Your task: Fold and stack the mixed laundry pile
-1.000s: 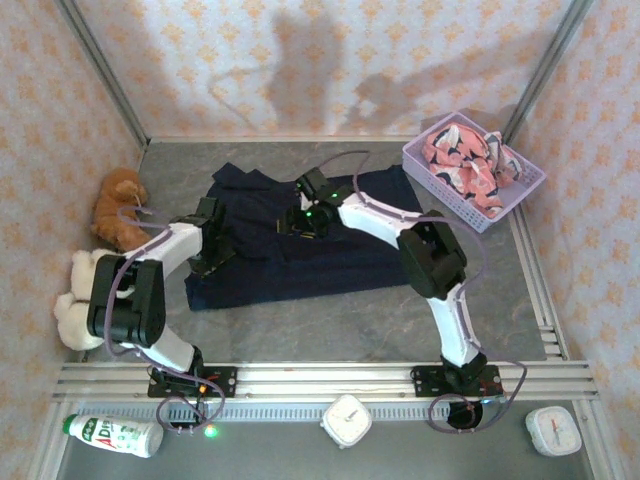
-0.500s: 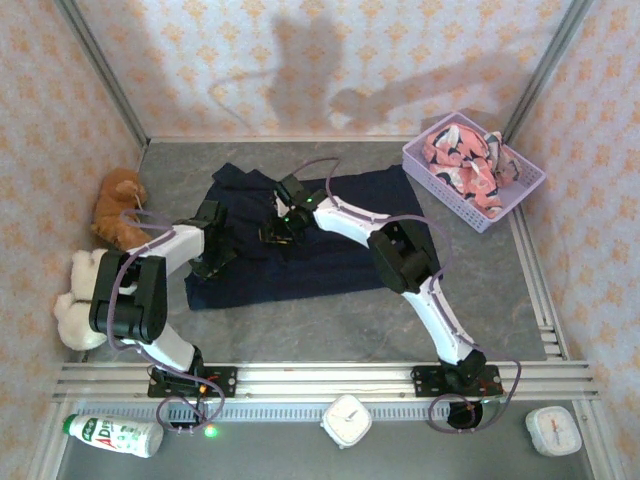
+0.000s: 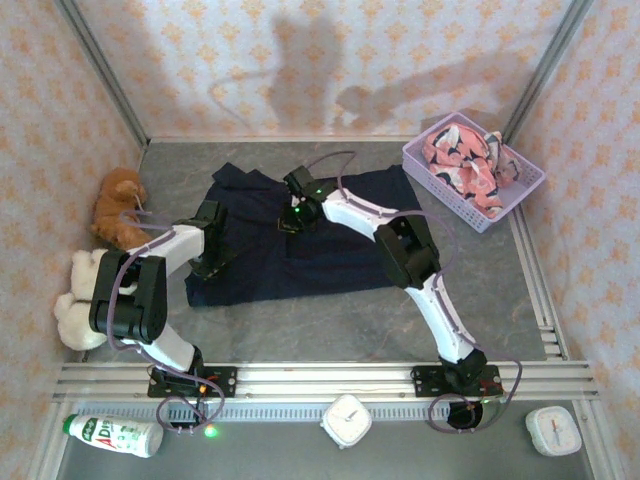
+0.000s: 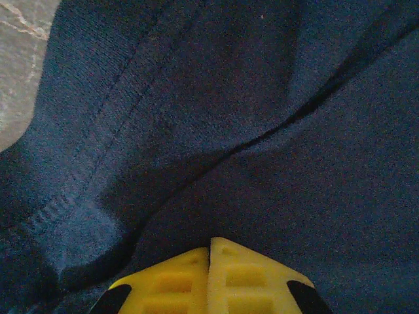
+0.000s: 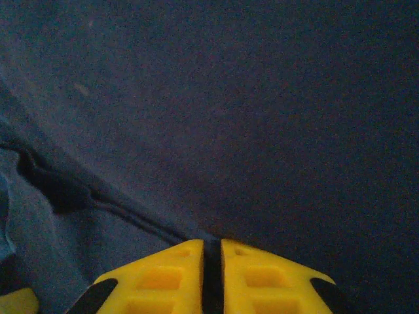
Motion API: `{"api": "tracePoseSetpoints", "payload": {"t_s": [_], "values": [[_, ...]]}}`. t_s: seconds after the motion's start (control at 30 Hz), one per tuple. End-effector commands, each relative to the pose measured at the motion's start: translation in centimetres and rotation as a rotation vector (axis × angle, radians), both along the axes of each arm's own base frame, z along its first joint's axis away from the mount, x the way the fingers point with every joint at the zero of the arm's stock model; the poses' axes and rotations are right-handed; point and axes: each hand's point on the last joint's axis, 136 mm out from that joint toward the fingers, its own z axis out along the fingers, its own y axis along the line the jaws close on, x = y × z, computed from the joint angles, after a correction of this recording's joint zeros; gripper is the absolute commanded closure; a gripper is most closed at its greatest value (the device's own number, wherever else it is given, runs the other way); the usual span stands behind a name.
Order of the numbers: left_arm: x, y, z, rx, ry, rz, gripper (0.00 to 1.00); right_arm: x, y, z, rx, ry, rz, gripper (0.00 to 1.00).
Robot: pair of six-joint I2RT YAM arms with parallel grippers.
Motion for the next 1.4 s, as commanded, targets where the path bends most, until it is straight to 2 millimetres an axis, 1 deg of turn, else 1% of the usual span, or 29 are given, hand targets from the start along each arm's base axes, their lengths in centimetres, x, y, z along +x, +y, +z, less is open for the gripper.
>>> {"api": "tracePoseSetpoints", "payload": {"t_s": [0.0, 0.03, 0.1, 0.17, 0.2, 0.27, 0.33, 0.37, 0.4, 0.43, 0.47, 0.5, 0.57, 0.63, 0.7, 0.73, 0.8, 0.87, 1.0, 1.1, 1.2, 1.3, 1.37], "values": [[-2.6, 0.9, -1.7, 0.046, 0.111, 0.017, 1.00, 0.9, -0.7, 2.9, -0.002, -0.055, -0.065, 0.83], [-2.7, 0.9, -1.7, 0.046, 0.112, 0.015, 1.00, 1.0, -0.9, 3.3, -0.006, -0.070, -0.073, 0.80], [-2.7, 1.0, -1.6, 0.054, 0.115, 0.013, 1.00, 1.2, -1.1, 4.2, -0.002, -0.085, -0.075, 0.68], [-2.5, 1.2, -1.1, 0.067, 0.113, 0.002, 1.00, 1.2, -1.6, 5.5, -0.005, -0.105, -0.074, 0.63], [-2.3, 1.2, -0.6, 0.071, 0.107, -0.007, 1.00, 1.1, -2.1, 6.2, -0.015, -0.120, -0.071, 0.61], [-1.8, 1.3, 0.7, 0.075, 0.078, -0.023, 0.94, 0.7, -4.1, 7.2, -0.058, -0.138, -0.083, 0.58], [-1.2, 1.3, 2.4, 0.077, 0.031, -0.037, 0.84, 0.2, -7.1, 7.7, -0.107, -0.133, -0.112, 0.58], [-1.0, 1.2, 3.4, 0.074, 0.005, -0.043, 0.77, -0.3, -9.0, 7.7, -0.128, -0.124, -0.134, 0.57], [-0.9, 1.1, 4.3, 0.072, -0.019, -0.046, 0.65, -0.8, -11.0, 7.7, -0.149, -0.114, -0.160, 0.57], [-0.9, 1.1, 4.9, 0.067, -0.036, -0.046, 0.56, -1.3, -12.8, 7.5, -0.170, -0.100, -0.183, 0.57], [-0.9, 0.9, 5.5, 0.057, -0.055, -0.043, 0.53, -2.0, -14.8, 7.4, -0.188, -0.083, -0.204, 0.57], [-0.9, 0.7, 6.0, 0.044, -0.071, -0.043, 0.52, -2.7, -16.8, 7.3, -0.205, -0.067, -0.219, 0.56], [-1.0, 0.2, 6.5, 0.014, -0.090, -0.031, 0.51, -4.0, -20.4, 7.0, -0.254, -0.031, -0.248, 0.48], [-1.2, -0.5, 6.6, -0.028, -0.107, -0.011, 0.48, -5.3, -24.2, 6.9, -0.329, -0.016, -0.283, 0.33], [-1.5, -1.1, 6.2, -0.053, -0.113, 0.009, 0.47, -6.3, -27.6, 6.8, -0.400, -0.022, -0.333, 0.20], [-1.7, -1.5, 6.0, -0.059, -0.112, 0.014, 0.46, -6.6, -28.6, 6.7, -0.416, -0.020, -0.354, 0.17], [-2.0, -2.3, 5.3, -0.071, -0.116, 0.023, 0.45, -7.5, -30.6, 6.1, -0.416, 0.011, -0.400, 0.15], [-2.4, -3.1, 4.6, -0.068, -0.107, 0.023, 0.44, -8.1, -31.3, 5.0, -0.395, 0.046, -0.423, 0.14], [-3.2, -3.9, 2.5, -0.054, -0.076, 0.046, 0.44, -8.3, -32.3, 2.8, -0.425, 0.071, -0.455, 0.14], [-4.0, -3.7, 1.1, -0.043, -0.051, 0.078, 0.45, -8.2, -33.3, 1.2, -0.459, 0.084, -0.504, 0.14], [-5.2, -2.9, -0.3, -0.003, -0.018, 0.109, 0.46, -8.6, -34.7, -0.6, -0.500, 0.122, -0.572, 0.14], [-6.5, -2.5, -1.4, 0.010, 0.020, 0.128, 0.46, -9.8, -35.2, -1.9, -0.518, 0.171, -0.589, 0.14], [-7.3, -2.7, -1.9, -0.001, 0.050, 0.125, 0.46, -11.1, -35.5, -2.6, -0.530, 0.209, -0.607, 0.14]]}}
